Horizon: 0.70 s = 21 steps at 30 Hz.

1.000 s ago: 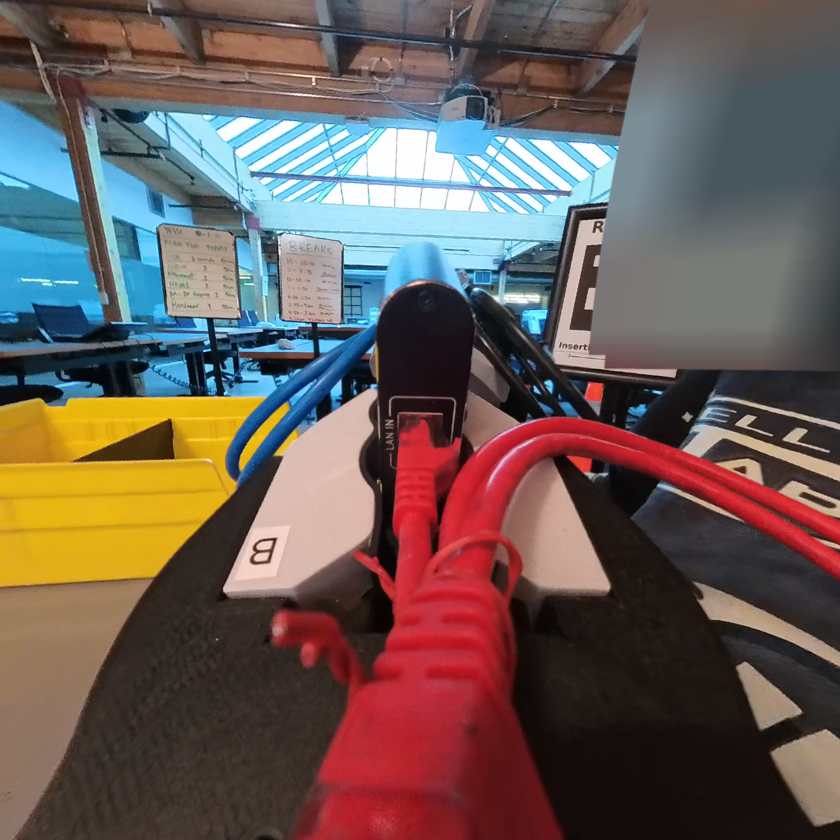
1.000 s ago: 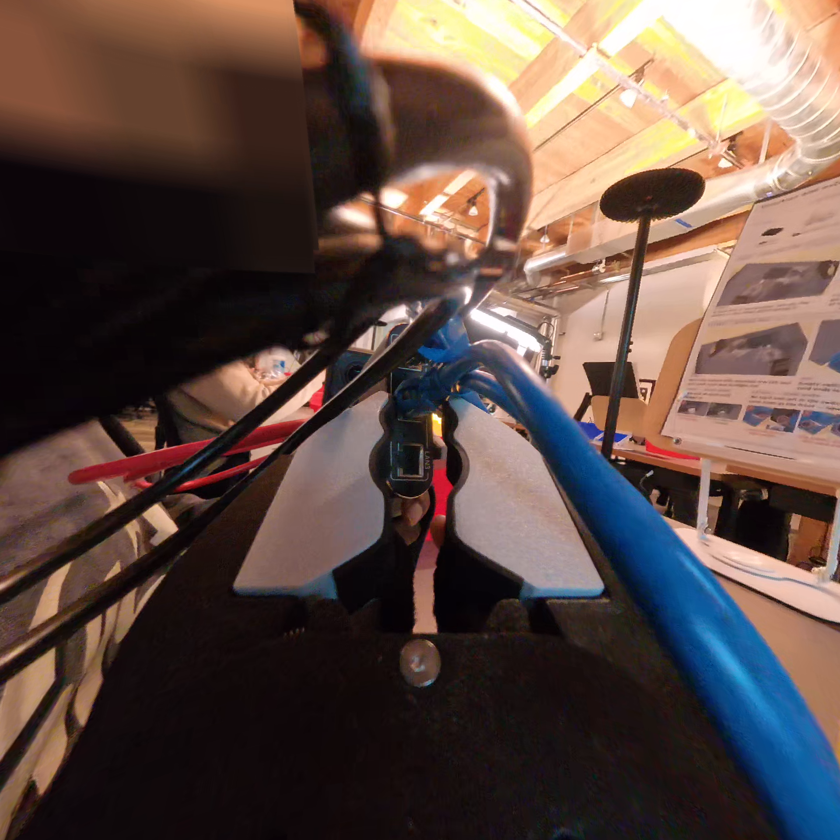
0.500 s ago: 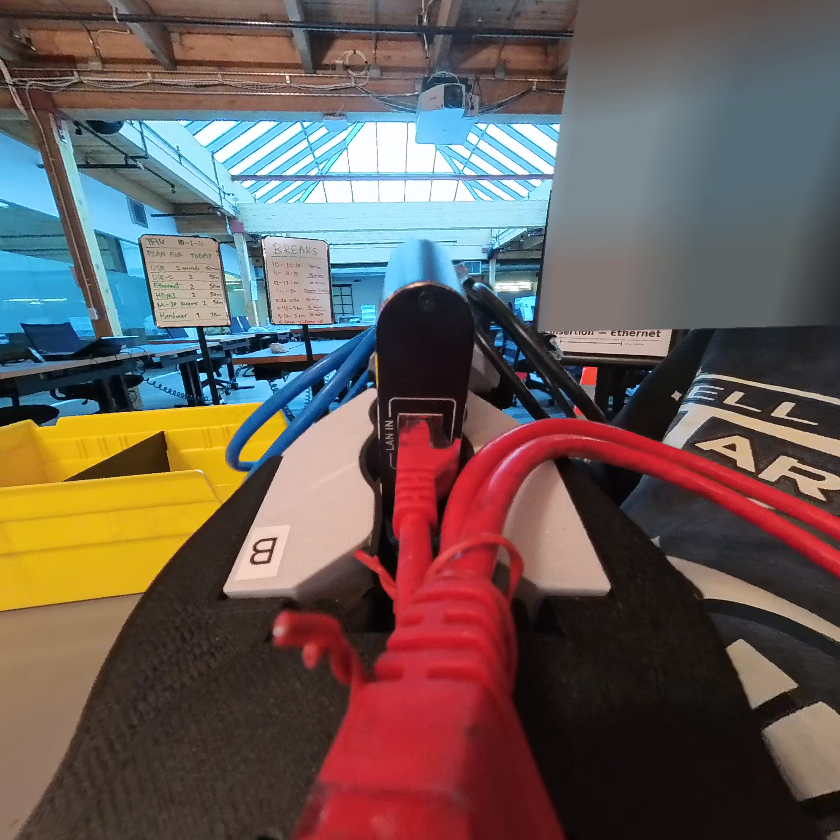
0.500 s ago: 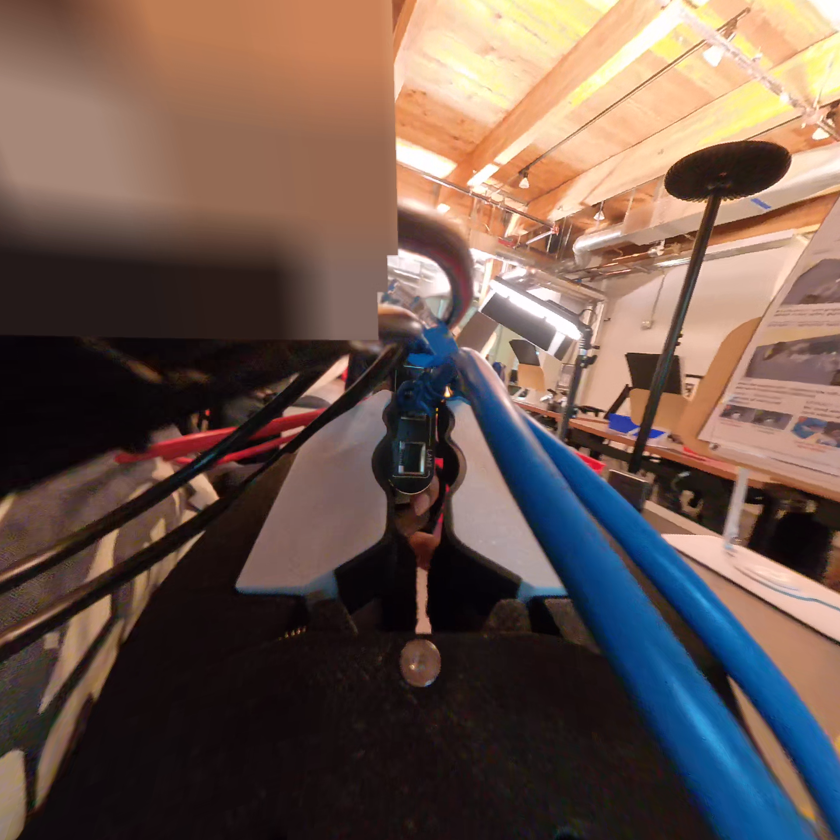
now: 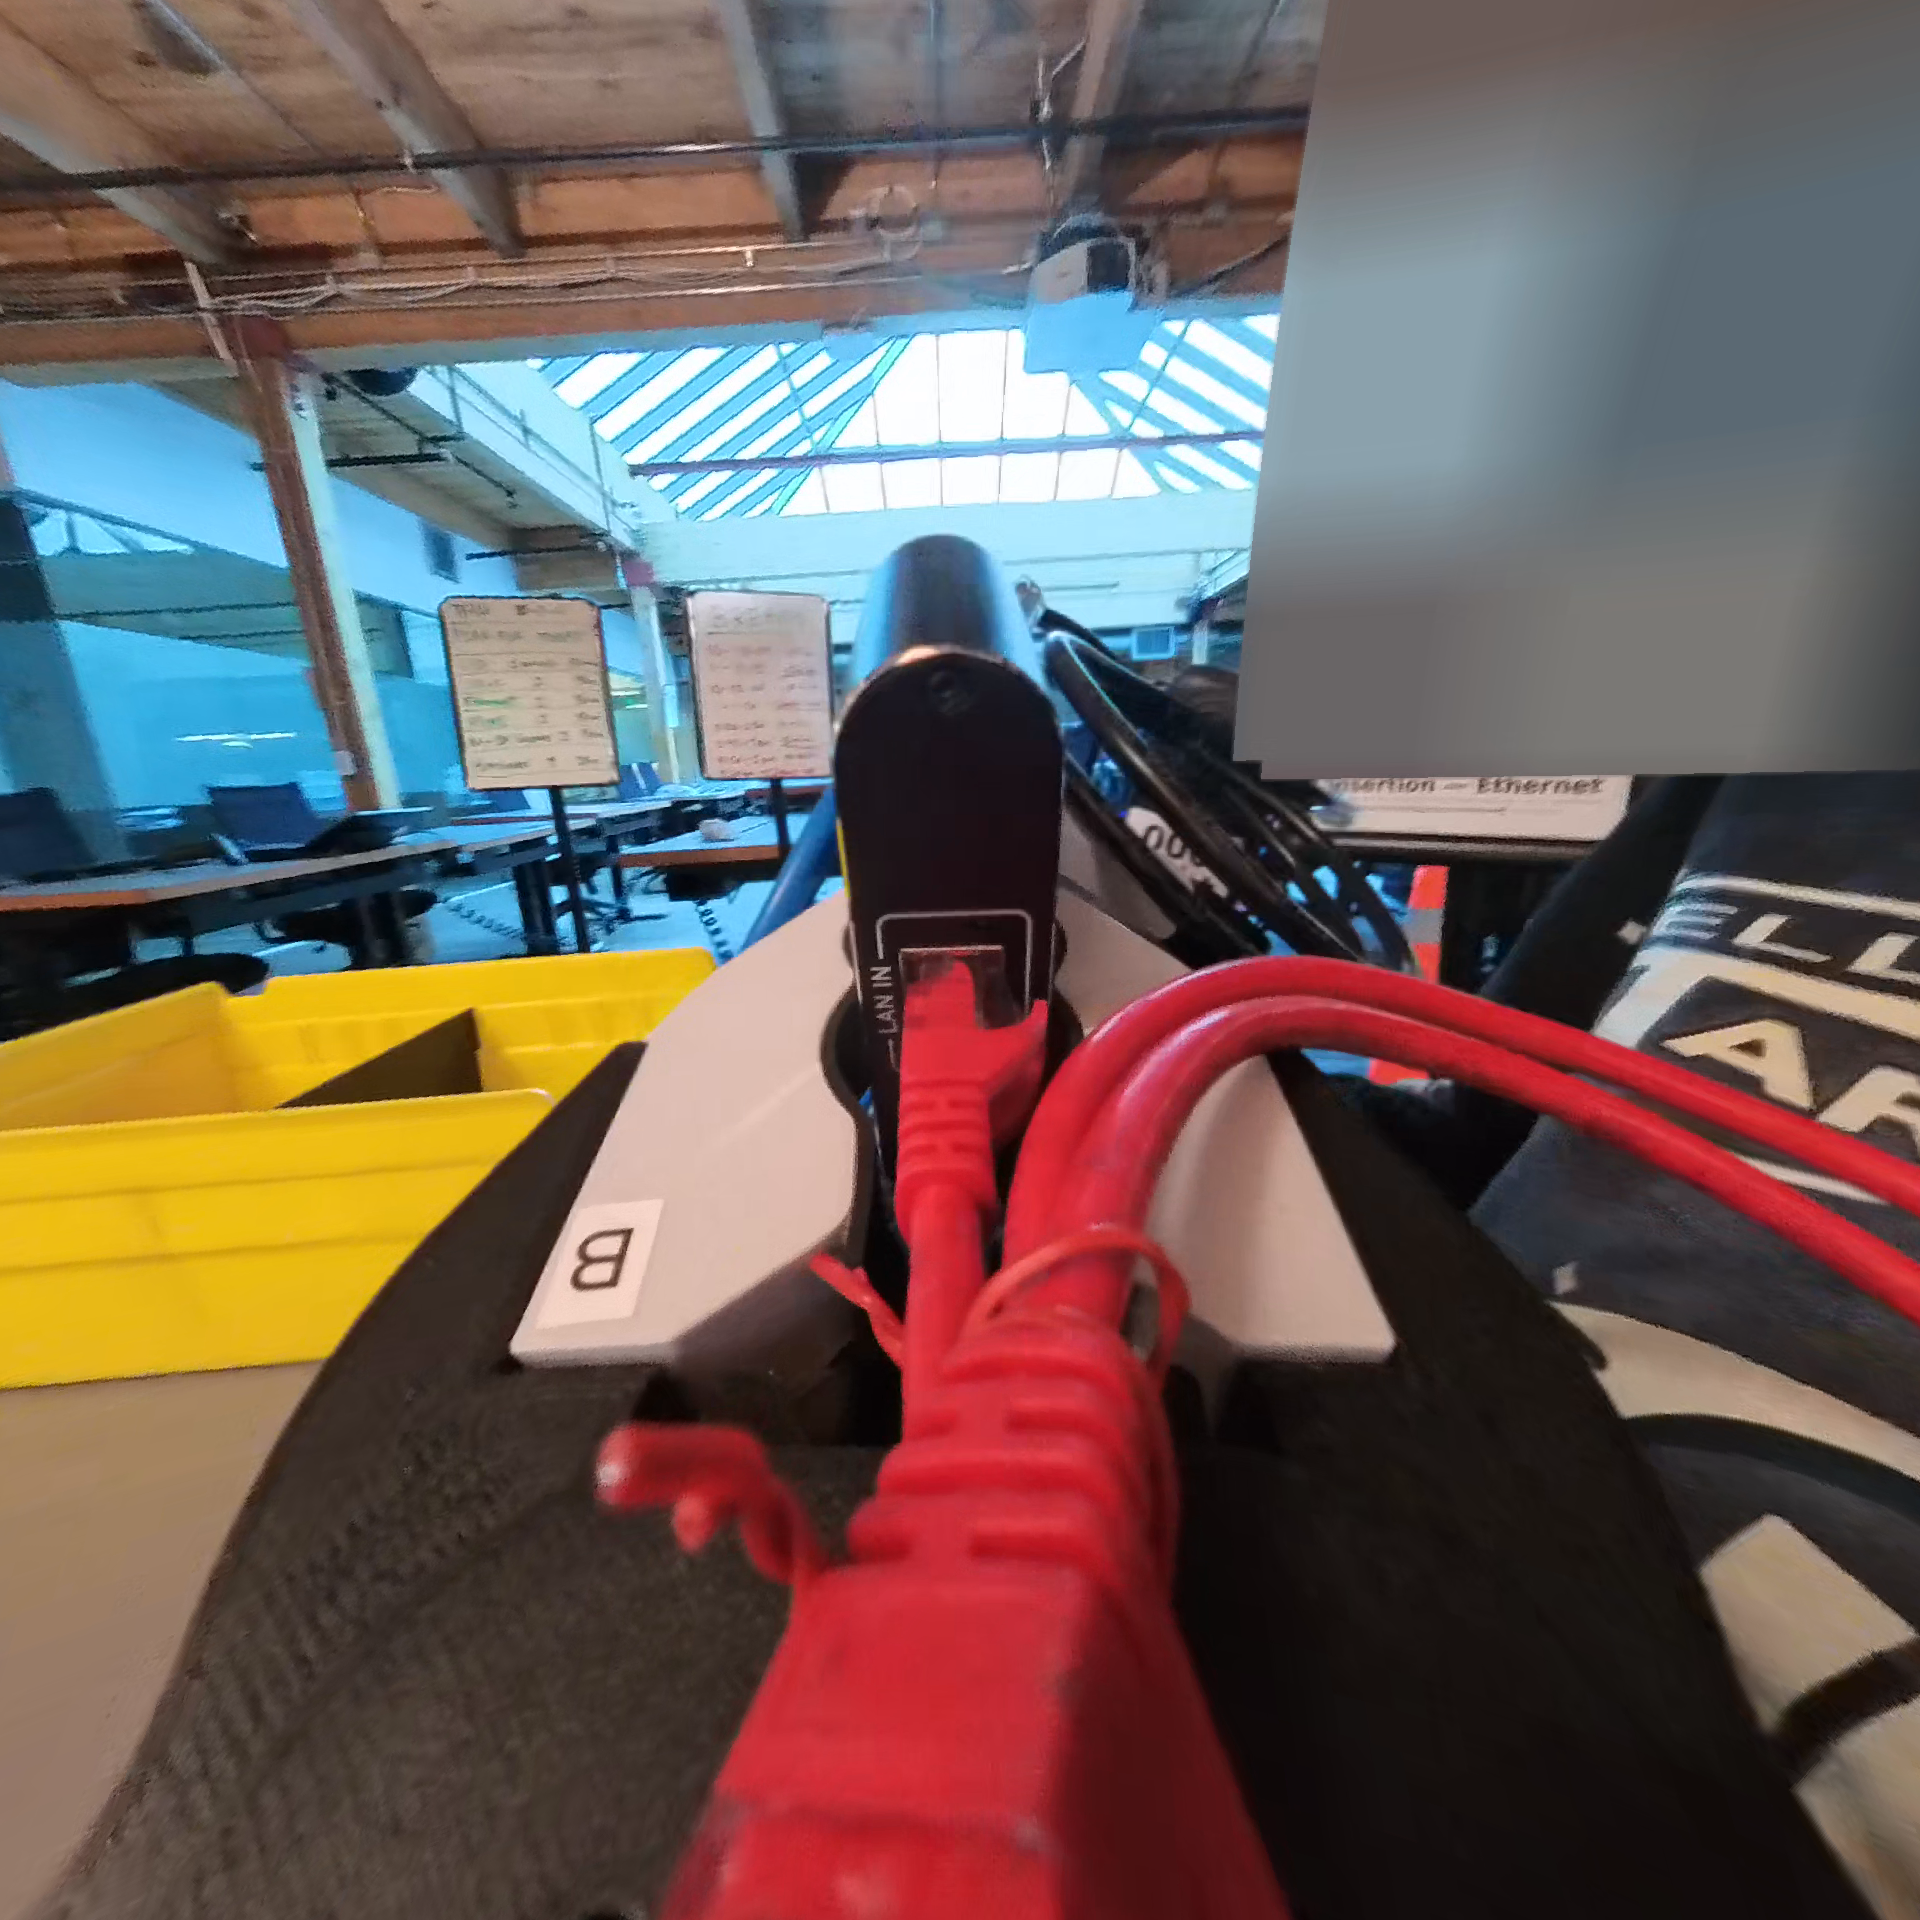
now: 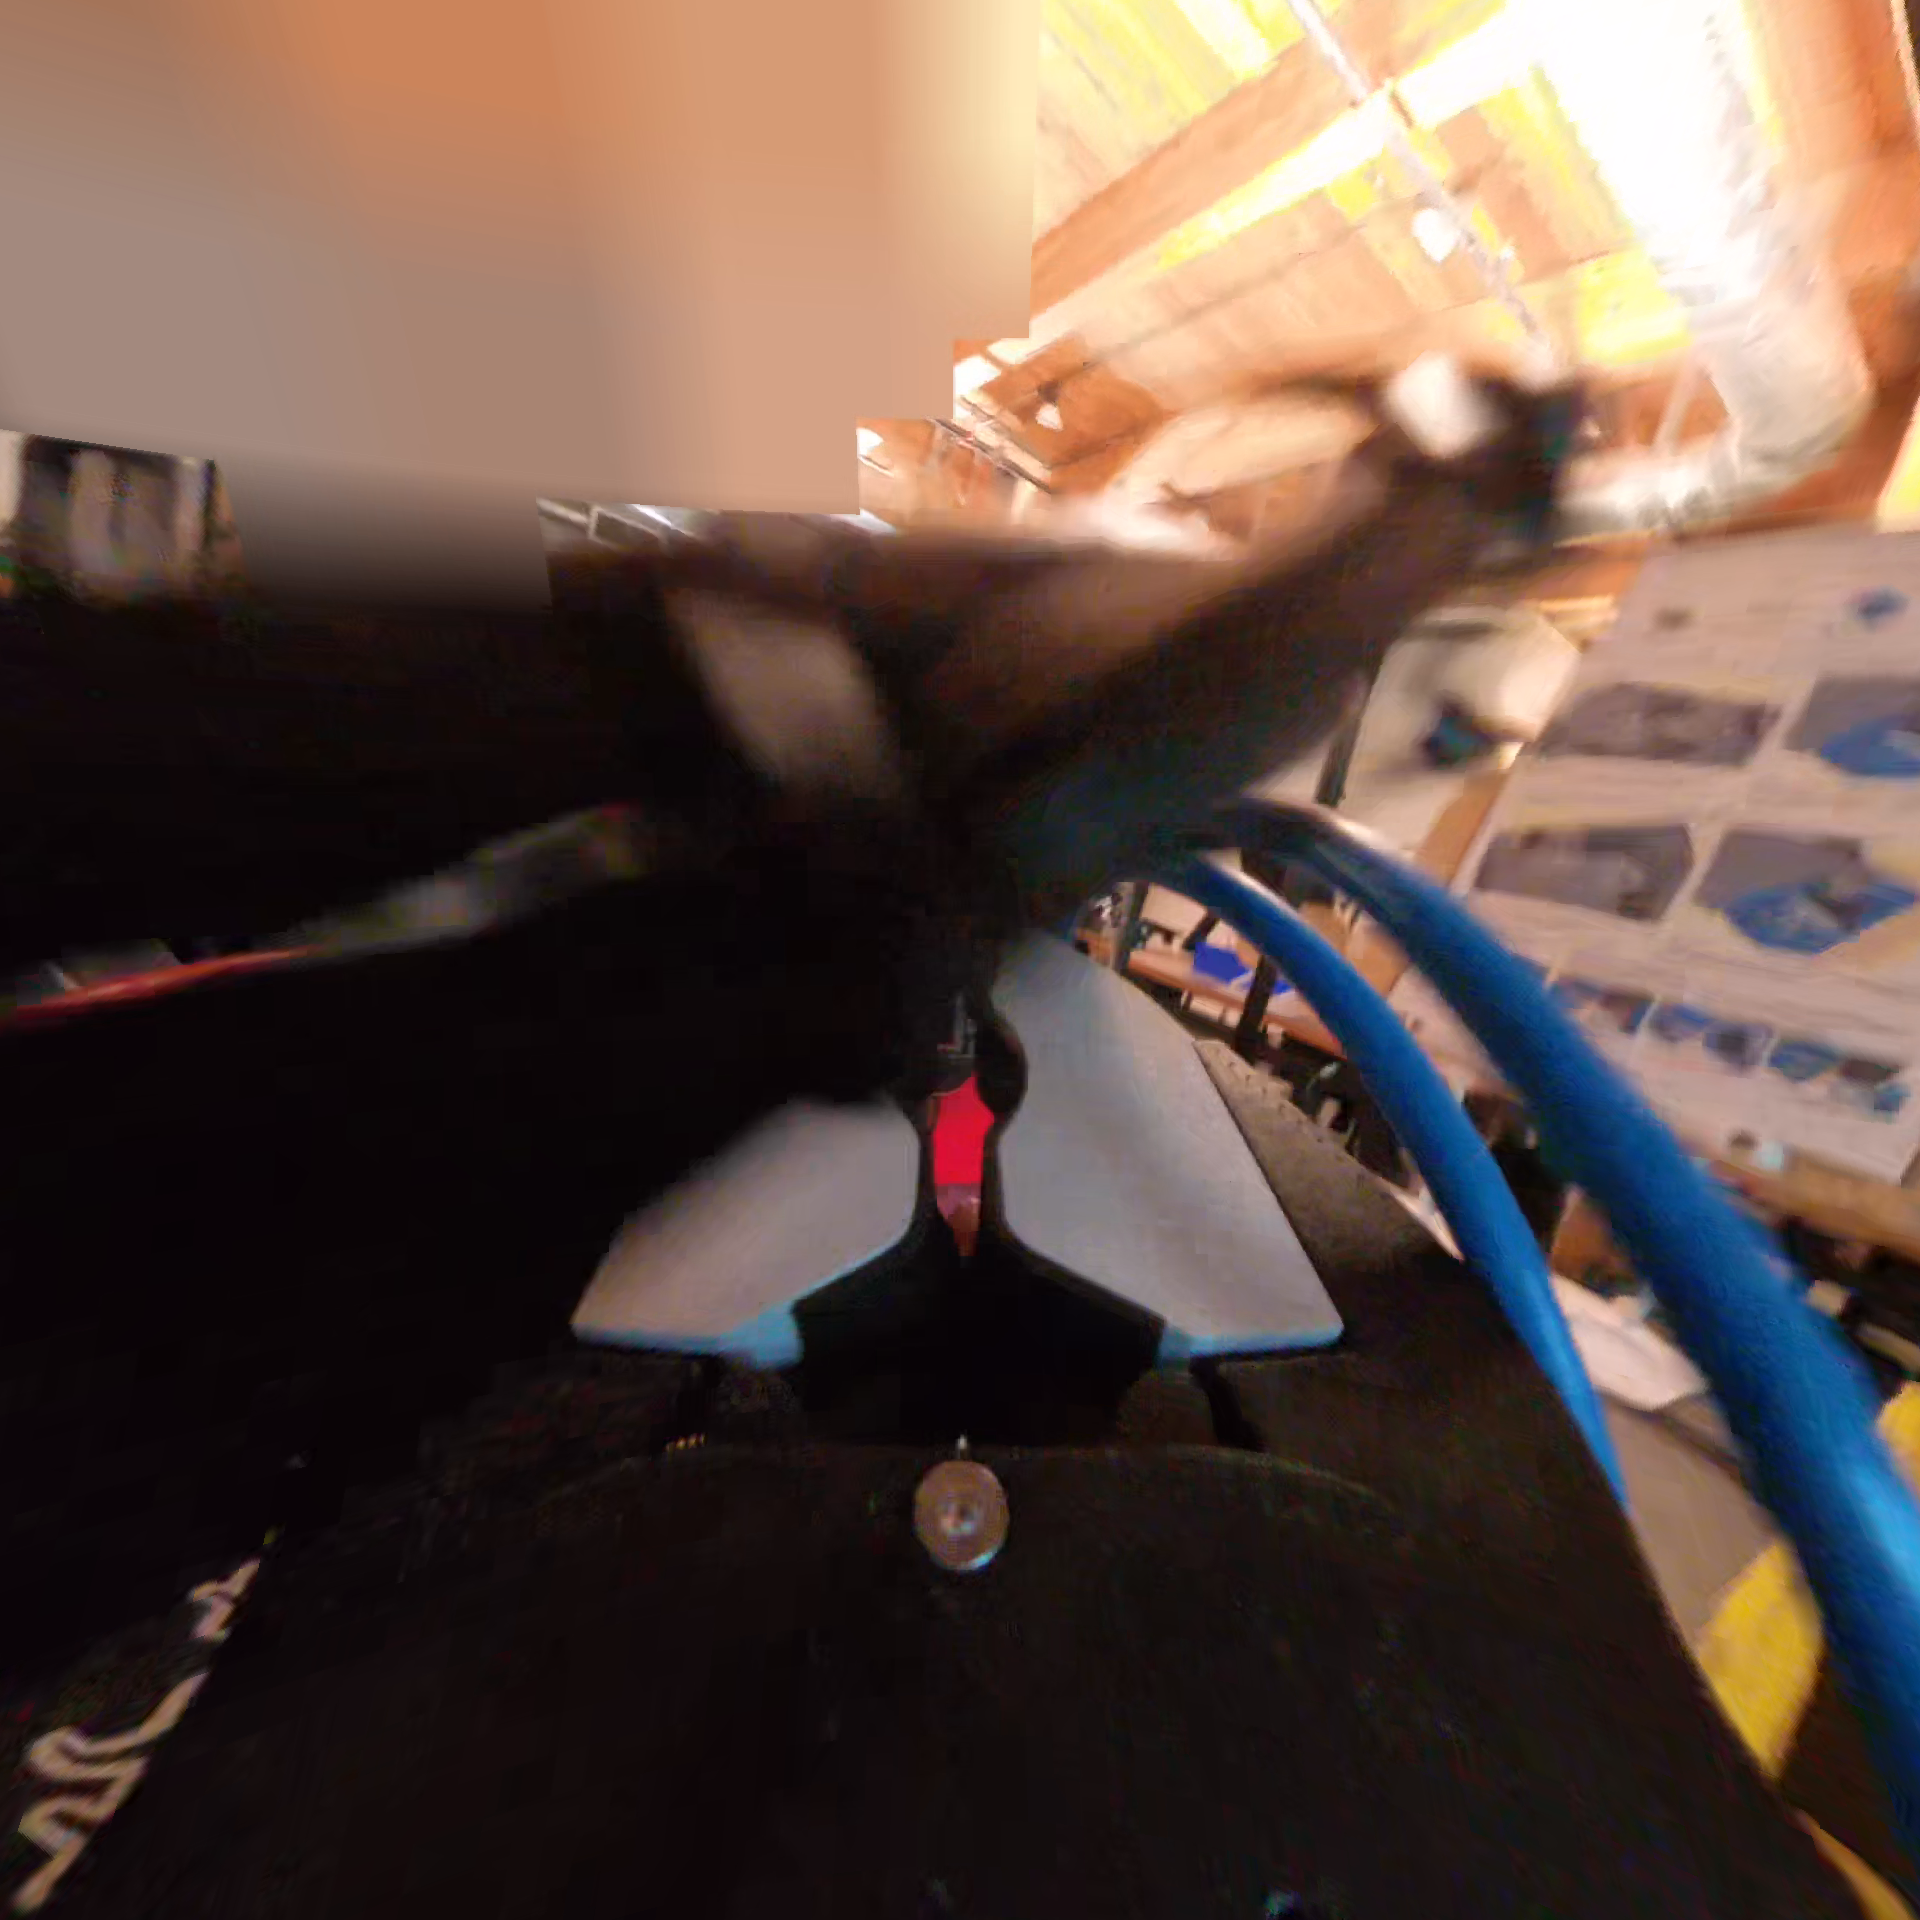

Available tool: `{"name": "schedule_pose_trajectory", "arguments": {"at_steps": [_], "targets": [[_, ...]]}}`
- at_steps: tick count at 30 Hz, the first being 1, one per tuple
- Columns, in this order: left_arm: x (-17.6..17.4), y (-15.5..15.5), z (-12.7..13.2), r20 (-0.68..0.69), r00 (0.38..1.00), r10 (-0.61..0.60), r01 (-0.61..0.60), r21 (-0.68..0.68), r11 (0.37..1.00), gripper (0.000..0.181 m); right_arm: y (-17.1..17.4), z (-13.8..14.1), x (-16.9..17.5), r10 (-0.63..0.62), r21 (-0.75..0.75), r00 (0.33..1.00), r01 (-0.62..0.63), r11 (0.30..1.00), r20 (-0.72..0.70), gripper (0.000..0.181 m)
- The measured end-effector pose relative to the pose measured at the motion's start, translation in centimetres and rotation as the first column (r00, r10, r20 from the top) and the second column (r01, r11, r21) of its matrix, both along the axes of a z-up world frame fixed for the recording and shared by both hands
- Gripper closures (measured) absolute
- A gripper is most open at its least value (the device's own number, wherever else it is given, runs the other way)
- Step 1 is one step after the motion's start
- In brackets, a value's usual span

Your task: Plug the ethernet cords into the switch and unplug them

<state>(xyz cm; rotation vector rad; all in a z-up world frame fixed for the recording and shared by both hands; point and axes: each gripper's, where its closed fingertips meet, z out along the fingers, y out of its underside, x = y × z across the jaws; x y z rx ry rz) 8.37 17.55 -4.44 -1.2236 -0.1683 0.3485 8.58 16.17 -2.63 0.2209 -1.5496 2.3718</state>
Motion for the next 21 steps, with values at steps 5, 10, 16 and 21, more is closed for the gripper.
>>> {"name": "schedule_pose_trajectory", "arguments": {"at_steps": [5,10,16,21], "targets": [[0.32,0.17,0.02,0.072,0.993,-0.098,0.095,0.034,0.995,0.155,0.6,0.29,0.05,0.159,-0.069,0.977,-0.151,0.986,0.142,0.164],[0.28,0.07,0.02,0.163,0.97,-0.183,0.171,0.084,0.982,0.154,0.44,0.31,0.0,0.179,-0.06,0.966,-0.171,0.984,0.186,0.158],[0.49,0.41,-0.33,0.17,0.966,-0.195,0.187,0.06,0.981,0.155,0.07,0.07,-0.32,0.19,-0.039,0.95,-0.186,0.982,0.247,0.158],[0.57,0.76,-0.7,0.188,0.96,-0.206,0.202,0.04,0.979,0.154,0.34,0.23,-0.21,0.235,-0.072,0.935,-0.224,0.972,0.264,0.161]]}}
